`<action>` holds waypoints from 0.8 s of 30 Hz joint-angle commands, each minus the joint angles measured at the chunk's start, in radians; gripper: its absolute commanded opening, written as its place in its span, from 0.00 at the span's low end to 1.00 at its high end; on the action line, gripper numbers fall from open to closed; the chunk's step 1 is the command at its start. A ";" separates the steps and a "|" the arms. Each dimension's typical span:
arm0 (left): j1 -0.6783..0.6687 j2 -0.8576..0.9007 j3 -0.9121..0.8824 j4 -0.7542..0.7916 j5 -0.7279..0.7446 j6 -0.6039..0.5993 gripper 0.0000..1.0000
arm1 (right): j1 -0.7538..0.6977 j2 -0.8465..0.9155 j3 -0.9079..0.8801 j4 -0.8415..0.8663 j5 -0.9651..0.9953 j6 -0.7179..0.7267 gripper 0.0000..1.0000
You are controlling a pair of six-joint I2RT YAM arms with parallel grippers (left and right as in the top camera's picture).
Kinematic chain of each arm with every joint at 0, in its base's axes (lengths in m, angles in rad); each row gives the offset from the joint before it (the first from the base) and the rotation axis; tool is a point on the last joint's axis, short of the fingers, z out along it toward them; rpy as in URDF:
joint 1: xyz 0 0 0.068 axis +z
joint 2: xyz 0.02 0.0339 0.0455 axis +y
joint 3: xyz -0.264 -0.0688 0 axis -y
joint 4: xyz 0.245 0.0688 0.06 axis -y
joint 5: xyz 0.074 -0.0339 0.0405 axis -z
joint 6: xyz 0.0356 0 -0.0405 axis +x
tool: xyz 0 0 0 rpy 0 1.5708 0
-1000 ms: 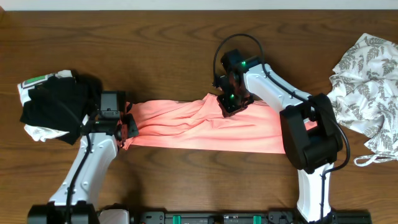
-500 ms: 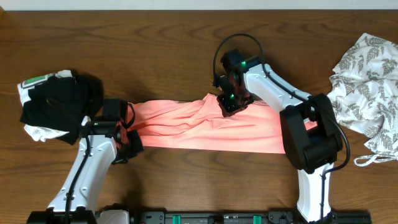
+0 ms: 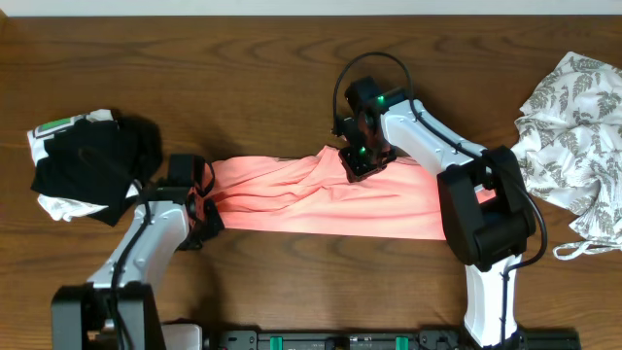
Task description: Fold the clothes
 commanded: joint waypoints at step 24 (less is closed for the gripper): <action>0.001 -0.086 0.008 0.192 -0.093 -0.009 0.06 | -0.014 0.005 0.006 0.006 0.000 -0.009 0.23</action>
